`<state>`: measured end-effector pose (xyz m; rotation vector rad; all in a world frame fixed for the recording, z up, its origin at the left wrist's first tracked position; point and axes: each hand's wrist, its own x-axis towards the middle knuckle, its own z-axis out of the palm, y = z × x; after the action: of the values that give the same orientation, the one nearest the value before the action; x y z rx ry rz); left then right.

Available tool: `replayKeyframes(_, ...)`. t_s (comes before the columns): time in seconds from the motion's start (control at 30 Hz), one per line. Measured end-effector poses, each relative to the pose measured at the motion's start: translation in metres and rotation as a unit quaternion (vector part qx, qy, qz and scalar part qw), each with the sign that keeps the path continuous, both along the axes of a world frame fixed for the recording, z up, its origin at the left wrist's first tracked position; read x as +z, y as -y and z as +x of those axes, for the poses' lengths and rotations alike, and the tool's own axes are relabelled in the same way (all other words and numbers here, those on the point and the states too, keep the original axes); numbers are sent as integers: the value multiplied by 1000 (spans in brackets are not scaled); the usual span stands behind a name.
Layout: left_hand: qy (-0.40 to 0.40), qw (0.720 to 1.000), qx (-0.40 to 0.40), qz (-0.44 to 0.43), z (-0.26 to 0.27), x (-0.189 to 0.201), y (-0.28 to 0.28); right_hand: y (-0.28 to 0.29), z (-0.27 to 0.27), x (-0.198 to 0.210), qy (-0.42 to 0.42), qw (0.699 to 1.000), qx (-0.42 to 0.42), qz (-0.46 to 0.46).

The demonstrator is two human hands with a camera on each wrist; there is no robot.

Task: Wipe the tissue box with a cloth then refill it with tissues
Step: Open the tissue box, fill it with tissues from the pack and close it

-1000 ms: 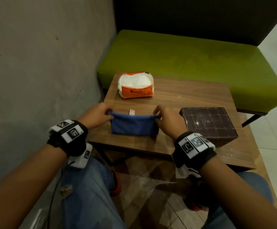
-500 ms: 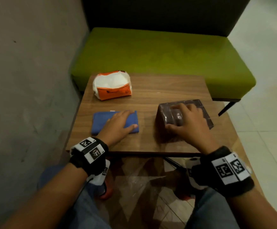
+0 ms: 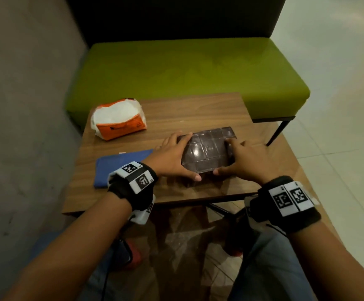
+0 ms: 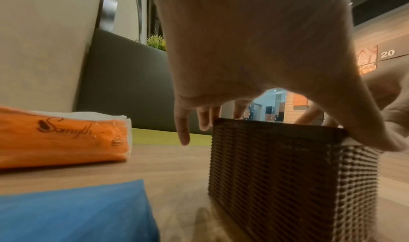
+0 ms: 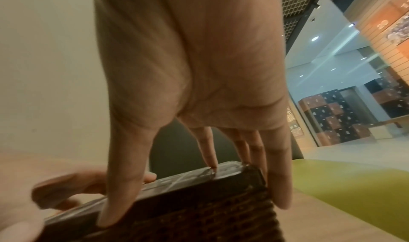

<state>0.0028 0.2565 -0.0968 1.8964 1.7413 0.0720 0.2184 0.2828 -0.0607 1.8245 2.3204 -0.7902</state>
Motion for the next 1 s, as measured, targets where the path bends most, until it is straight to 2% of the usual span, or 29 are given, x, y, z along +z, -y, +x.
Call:
replayKeyframes(0.07, 15, 1000, -2, -8, -9, 1, 0, 9, -5, -1, 11, 1000, 17, 11)
replayKeyframes(0.2, 43, 999, -1, -24, -35, -2, 2, 14, -18, -12, -24, 999, 34, 1)
replayKeyframes(0.37, 46, 999, 9, -9, -48, -5, 5, 2, -42, -8, 51, 987, 143, 47)
replayKeyframes(0.5, 49, 999, 12, -1, -45, -7, 12, -16, -66, 0, 120, 964, 237, 31)
replayKeyframes(0.73, 47, 999, 9, -3, -46, -10, 18, -28, -100, 13, 249, 914, 318, 34)
replayKeyframes(0.83, 41, 999, 5, 11, -46, -13, 18, -29, -102, 12, 263, 902, 339, 55)
replayKeyframes(1.0, 32, 999, 6, 20, -45, -14, 19, -30, -102, 11, 260, 897, 350, 68)
